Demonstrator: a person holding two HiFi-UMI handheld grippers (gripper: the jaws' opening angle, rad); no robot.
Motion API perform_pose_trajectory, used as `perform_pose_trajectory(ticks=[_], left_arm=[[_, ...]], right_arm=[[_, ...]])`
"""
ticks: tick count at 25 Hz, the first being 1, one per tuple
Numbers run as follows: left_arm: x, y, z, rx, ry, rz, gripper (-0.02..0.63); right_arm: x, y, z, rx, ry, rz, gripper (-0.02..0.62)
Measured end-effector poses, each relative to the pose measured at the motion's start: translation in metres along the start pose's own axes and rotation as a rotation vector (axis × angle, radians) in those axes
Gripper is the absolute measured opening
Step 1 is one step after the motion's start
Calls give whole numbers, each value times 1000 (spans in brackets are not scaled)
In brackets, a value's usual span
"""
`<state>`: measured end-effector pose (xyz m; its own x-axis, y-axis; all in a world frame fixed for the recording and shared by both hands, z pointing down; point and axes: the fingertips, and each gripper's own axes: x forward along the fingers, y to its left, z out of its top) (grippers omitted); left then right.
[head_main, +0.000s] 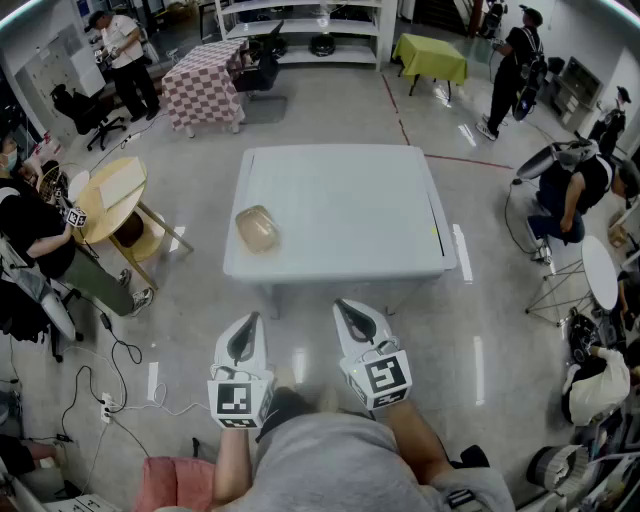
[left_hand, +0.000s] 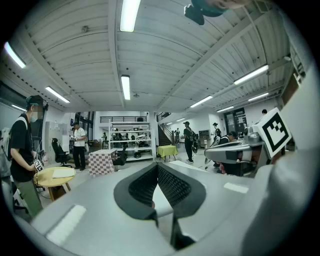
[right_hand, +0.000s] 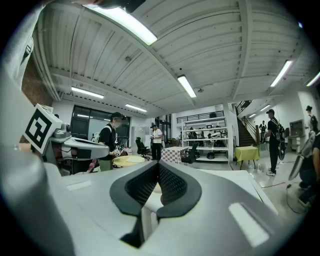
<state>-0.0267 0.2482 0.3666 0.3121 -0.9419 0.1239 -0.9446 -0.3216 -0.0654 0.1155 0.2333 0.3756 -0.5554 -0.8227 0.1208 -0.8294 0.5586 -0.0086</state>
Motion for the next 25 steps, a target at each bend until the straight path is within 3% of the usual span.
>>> perform_pose_trajectory(ticks=[15,25], left_arm=[[2,-6,-7,-16,-2,-8,11],[42,29,-13,-17,15,0,11]], right_arm=[[10,9,-8,29,1,42,4],[54,-8,-10,31,17,31,3]])
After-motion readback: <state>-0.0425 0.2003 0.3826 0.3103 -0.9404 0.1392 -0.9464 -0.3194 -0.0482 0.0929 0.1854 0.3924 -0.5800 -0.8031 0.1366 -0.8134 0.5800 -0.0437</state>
